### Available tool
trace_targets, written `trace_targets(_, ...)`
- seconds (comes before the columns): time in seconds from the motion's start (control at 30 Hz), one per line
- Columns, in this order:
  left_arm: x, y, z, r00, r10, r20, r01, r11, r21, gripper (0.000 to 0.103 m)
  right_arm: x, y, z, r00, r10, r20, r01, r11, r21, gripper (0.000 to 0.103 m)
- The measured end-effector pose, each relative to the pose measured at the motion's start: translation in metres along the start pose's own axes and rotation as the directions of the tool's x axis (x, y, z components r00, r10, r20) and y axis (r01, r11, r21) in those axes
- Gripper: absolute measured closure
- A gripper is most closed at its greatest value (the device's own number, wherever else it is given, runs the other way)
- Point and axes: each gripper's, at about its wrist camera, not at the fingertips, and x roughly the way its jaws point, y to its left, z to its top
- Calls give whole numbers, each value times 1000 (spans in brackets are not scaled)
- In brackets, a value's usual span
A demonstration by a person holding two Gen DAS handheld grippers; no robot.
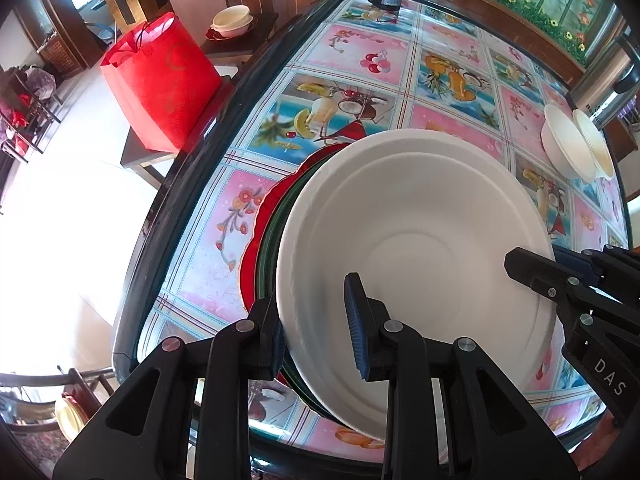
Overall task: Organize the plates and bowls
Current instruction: 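Carry the white plate over the green basin on the red plates, then lower the white plate into the green basin and open the right gripper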
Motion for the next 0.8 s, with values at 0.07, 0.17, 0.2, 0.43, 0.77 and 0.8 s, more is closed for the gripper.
trace_targets(0.07, 1, -1, 0, 1000, 3, 2, -3, 1000, 1, 77, 0, 0, 0, 1000, 0, 3, 0, 1000, 0, 88)
trace_targets(0.17, 0, 0, 0, 1000, 3, 9, -3, 1000, 1, 77, 0, -1, 0, 1000, 1, 12, -1, 1000, 1, 88)
trace_targets(0.2, 1, 0, 0, 1000, 3, 11, -3, 1000, 1, 77, -1, -1, 0, 1000, 2, 16, -2, 1000, 3, 88)
trace_targets(0.43, 0, 0, 0, 1000, 10, 11, -10, 1000, 9, 77, -4, 2, 1, 1000, 7, 22, -7, 1000, -4, 81)
trace_targets(0.77, 3, -3, 1, 1000, 14, 3, -14, 1000, 15, 77, -10, 1, 5, 999, 9, 38, -9, 1000, -7, 80)
trace_targets(0.8, 2, -3, 1, 1000, 15, 4, -15, 1000, 15, 77, -8, 2, 5, 1000, 6, 26, -6, 1000, -13, 77)
